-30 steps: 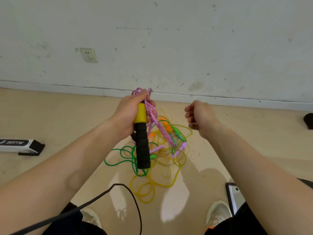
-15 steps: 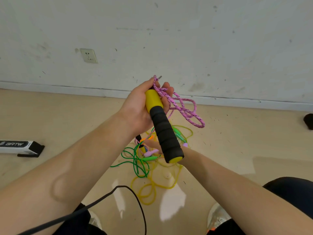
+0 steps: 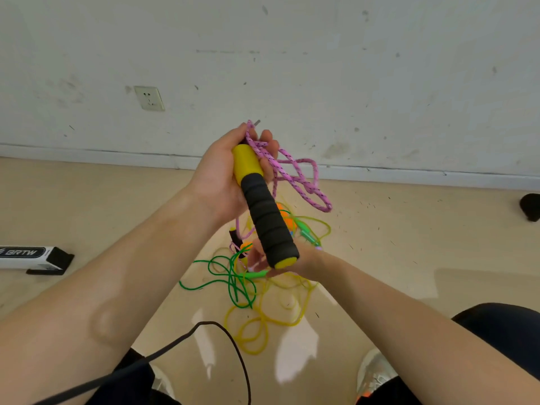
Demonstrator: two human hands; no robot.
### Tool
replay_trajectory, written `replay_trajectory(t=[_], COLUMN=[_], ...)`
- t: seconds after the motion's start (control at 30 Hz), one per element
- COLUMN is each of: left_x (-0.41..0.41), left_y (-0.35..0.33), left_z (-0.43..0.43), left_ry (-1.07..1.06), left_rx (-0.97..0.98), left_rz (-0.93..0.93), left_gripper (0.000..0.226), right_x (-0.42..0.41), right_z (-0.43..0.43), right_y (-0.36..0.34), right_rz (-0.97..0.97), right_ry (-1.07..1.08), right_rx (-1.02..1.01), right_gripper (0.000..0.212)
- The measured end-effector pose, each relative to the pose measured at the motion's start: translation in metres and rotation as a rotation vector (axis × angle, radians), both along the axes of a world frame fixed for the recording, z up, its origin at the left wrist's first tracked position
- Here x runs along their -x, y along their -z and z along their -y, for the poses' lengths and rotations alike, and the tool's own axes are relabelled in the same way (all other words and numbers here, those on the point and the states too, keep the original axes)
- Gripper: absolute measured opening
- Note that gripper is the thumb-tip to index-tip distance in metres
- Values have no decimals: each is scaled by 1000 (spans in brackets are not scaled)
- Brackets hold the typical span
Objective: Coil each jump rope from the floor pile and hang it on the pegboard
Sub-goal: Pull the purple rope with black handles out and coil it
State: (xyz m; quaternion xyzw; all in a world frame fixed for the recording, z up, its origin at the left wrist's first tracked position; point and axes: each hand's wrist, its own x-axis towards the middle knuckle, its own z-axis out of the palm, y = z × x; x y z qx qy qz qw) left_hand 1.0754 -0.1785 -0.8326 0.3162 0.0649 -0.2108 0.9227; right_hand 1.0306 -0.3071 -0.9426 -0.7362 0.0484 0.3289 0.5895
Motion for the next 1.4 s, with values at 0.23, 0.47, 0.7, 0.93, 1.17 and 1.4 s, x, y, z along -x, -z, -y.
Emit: replay_trajectory(t=[0.23, 0.47, 0.7, 0.93, 1.17, 1.4], left_x=[-33, 8, 31, 32, 19, 1], left_y=[56, 112, 114, 124, 105, 61], left_z=[-58, -42, -15, -11, -10, -7], left_ry=[-327, 252, 308, 396, 309, 37], left_rx=[-1136, -1488, -1269, -1414, -1207, -753], left_rz=[403, 702, 691, 689, 481, 240], left_gripper=[16, 24, 20, 28, 15, 14], right_x=[-30, -38, -41, -49, -51, -42], right_z=[24, 34, 31, 55, 77, 75], right_y=[-4, -60, -86, -96, -85, -23], right_rz=[122, 48, 59, 168, 231, 73], right_ry=[252, 328, 403, 597, 773, 629], right_rx=[-179, -741, -977, -1134, -834, 22], right_gripper=[43, 45, 48, 44, 40, 29])
